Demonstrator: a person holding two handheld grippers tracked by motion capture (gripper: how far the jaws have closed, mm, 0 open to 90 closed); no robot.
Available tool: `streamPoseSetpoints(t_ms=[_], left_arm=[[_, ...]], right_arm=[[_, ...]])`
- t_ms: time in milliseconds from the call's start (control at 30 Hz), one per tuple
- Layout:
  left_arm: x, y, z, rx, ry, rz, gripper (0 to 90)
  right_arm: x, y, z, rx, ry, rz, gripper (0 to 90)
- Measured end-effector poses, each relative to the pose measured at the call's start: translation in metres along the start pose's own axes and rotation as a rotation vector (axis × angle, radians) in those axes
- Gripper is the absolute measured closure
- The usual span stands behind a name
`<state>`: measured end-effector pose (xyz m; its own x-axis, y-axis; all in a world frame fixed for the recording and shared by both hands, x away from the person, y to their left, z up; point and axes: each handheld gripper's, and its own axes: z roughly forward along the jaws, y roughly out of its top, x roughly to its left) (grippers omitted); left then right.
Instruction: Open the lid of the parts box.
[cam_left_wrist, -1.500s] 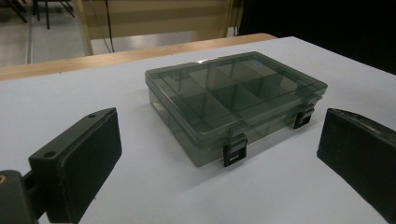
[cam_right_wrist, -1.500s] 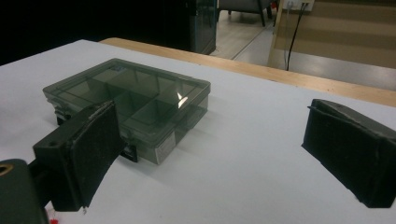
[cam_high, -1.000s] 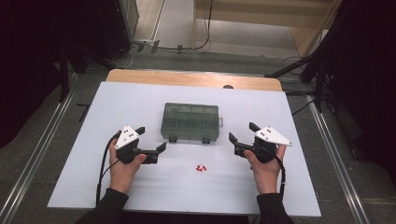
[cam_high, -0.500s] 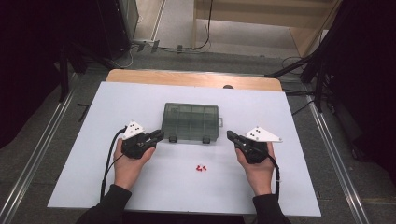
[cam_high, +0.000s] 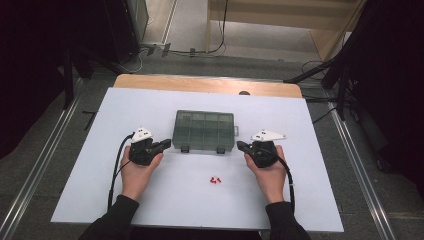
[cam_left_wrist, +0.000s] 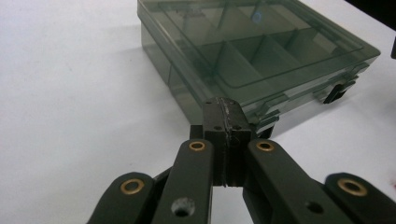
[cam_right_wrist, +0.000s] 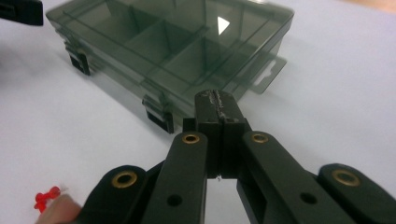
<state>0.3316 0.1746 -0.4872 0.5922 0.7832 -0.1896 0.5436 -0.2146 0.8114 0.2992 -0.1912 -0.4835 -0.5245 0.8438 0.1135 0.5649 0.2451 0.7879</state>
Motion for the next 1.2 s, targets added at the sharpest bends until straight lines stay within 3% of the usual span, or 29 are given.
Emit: streamPoseSetpoints(t_ms=[167, 267, 467, 800, 1200], left_arm=[[0.004, -0.002, 0.004, 0.014, 0.032, -0.007, 90.0], [0.004, -0.005, 0.006, 0.021, 0.040, -0.010, 90.0], [0.006, -0.006, 0.009, 0.026, 0.052, -0.014, 90.0], [0.005, -0.007, 0.017, 0.043, 0.058, -0.012, 90.0], [0.003, -0.005, 0.020, 0.022, 0.068, -0.012, 90.0]], right_arm=[[-0.001, -0.003, 0.004, 0.027, -0.010, -0.006, 90.0], [-0.003, -0.005, 0.006, 0.036, -0.013, 0.015, 90.0], [-0.003, -0.008, 0.016, 0.072, -0.013, 0.000, 90.0], [-0.003, -0.008, 0.020, 0.070, -0.026, -0.011, 90.0], [-0.001, -0.011, 0.023, 0.068, -0.021, -0.024, 90.0]])
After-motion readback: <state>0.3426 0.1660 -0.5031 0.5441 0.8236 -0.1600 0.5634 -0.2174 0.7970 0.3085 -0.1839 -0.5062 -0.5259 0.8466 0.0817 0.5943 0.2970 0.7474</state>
